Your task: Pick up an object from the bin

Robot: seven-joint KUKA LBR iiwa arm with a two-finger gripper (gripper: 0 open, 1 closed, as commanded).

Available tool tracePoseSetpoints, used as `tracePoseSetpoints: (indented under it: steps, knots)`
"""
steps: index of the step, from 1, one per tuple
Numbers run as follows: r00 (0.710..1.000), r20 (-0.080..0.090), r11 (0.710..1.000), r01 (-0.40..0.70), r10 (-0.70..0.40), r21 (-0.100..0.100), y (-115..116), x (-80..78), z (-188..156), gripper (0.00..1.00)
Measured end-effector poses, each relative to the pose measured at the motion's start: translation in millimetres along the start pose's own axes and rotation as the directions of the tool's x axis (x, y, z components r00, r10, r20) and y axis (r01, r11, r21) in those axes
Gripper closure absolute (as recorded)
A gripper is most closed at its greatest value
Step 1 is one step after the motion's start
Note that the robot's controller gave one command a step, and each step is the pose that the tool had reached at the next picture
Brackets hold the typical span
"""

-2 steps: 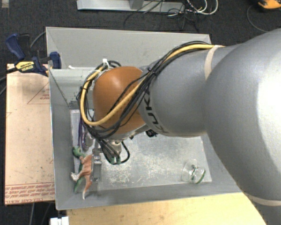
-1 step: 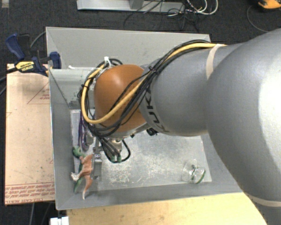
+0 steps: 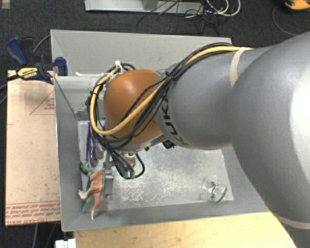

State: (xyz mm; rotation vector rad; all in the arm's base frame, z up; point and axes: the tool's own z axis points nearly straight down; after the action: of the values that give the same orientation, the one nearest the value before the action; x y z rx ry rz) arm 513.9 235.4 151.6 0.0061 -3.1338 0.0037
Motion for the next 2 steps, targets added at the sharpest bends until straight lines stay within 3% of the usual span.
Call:
tracePoseSetpoints:
  steps: [1, 2]
  knots:
    - [0.960, 0.006, 0.960, 0.280, -0.280, -0.001, -18.2, 24.3, -31.0, 0.00]
    - [0.970, -0.004, 0.970, 0.242, -0.242, -0.002, 13.1, 25.3, 19.7, 0.00]
